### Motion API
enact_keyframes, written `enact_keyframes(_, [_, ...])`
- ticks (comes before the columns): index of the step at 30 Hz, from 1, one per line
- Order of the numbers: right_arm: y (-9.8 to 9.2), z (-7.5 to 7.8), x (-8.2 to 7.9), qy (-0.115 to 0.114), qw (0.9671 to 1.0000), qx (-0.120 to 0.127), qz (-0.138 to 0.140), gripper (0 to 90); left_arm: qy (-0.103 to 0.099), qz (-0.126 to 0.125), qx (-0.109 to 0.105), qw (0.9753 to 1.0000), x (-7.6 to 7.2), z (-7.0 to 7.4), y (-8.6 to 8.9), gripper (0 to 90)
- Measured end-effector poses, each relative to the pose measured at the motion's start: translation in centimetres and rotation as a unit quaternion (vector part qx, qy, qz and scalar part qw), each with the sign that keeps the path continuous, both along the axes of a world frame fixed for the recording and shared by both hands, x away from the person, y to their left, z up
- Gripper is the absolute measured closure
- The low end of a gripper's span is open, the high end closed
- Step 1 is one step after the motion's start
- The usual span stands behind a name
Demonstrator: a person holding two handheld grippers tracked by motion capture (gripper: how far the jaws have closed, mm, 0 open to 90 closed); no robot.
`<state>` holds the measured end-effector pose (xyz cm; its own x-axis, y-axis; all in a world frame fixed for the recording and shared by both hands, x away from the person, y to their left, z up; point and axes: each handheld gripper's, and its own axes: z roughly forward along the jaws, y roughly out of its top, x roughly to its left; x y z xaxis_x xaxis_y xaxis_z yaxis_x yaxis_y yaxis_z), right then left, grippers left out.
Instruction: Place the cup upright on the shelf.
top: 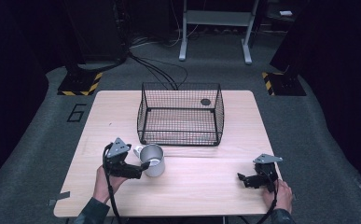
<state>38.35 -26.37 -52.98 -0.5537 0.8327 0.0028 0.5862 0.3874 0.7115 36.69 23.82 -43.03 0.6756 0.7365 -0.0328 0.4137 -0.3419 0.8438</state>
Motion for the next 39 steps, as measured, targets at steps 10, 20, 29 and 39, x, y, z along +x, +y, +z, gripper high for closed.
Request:
enact_keyframes(10, [0.0,0.0,0.0,0.0,1.0,0.0,0.001,0.0,0.01,-0.026,0.002,0.9996,1.5,-0.8,-2.1,0.0])
enact_keyframes(20, [0.0,0.0,0.0,0.0,1.0,0.0,0.001,0.0,0.017,-0.032,0.002,0.9993,2.7,-1.4,-3.0,0.0])
enact_keyframes(29, [0.0,0.0,0.0,0.0,1.0,0.0,0.001,0.0,0.032,-0.034,0.009,0.9988,3.3,-2.3,-3.4,0.0])
enact_keyframes(39, [0.0,0.0,0.0,0.0,1.0,0.0,0.002,0.0,0.02,-0.029,0.03,0.9989,3.2,-2.6,-3.8,2.5])
